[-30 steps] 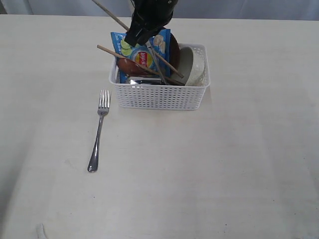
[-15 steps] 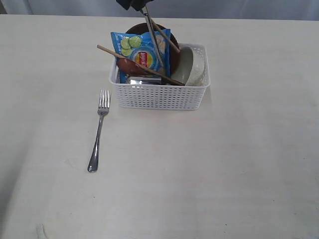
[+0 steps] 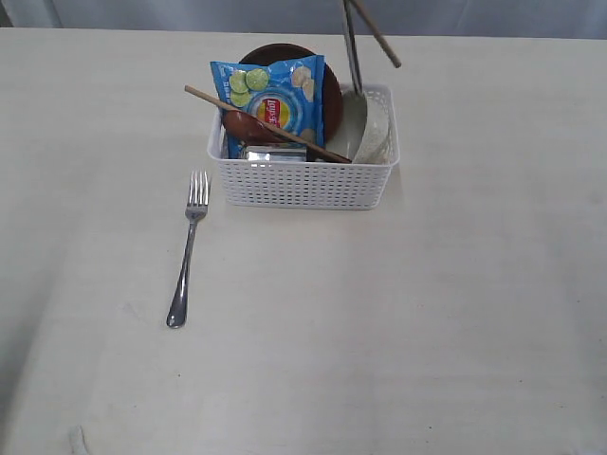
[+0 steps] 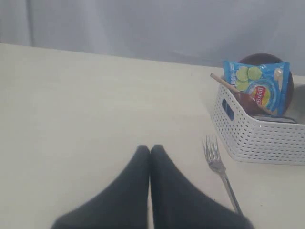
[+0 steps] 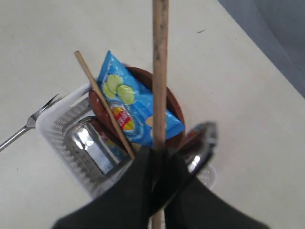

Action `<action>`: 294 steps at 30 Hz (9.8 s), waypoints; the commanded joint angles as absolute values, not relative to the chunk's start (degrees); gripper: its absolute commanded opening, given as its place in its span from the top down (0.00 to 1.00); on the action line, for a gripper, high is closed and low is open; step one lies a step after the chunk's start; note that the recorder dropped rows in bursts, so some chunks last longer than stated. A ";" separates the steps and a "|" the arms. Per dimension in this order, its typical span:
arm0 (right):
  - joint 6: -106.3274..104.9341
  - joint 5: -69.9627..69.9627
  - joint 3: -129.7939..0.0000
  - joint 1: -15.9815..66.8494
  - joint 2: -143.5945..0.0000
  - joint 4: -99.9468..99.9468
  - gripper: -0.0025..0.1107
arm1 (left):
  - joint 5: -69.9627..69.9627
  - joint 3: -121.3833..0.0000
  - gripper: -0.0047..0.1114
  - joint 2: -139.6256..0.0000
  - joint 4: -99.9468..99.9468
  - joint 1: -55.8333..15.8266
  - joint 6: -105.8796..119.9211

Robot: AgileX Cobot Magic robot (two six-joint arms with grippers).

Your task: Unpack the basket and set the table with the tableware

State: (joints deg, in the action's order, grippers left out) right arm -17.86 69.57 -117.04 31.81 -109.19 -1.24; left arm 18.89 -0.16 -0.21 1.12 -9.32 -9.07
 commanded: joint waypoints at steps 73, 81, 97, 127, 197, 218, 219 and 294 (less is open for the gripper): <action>-9.52 48.72 -61.79 10.12 -104.00 -9.18 0.72 | 18.26 0.00 0.96 0.00 1.80 -9.26 -9.04; -10.67 44.42 -58.42 10.12 -105.62 -6.36 0.72 | 18.26 0.00 0.96 0.00 1.80 -9.26 -9.04; -12.86 42.27 -58.42 10.12 -115.69 -6.36 0.86 | 18.26 0.00 0.96 0.00 1.80 -9.26 -9.04; -1.87 47.11 -58.62 29.80 -80.41 -24.38 0.98 | 18.26 0.00 0.96 0.00 1.50 -9.26 -9.04; 40.63 36.02 -93.26 54.06 -127.88 -14.12 0.98 | 18.26 0.00 0.96 0.00 1.50 -9.26 -9.04; 41.30 34.47 -93.26 54.06 -129.09 -14.20 0.98 | 18.26 0.00 0.96 0.00 1.50 -9.26 -9.04; 41.30 34.47 -93.26 54.06 -129.09 -14.20 0.98 | 18.26 0.00 0.96 0.00 1.50 -9.26 -9.04; -24.22 53.49 -104.91 38.09 -122.04 -9.35 0.49 | 18.26 0.00 0.96 0.00 1.74 -9.26 -9.04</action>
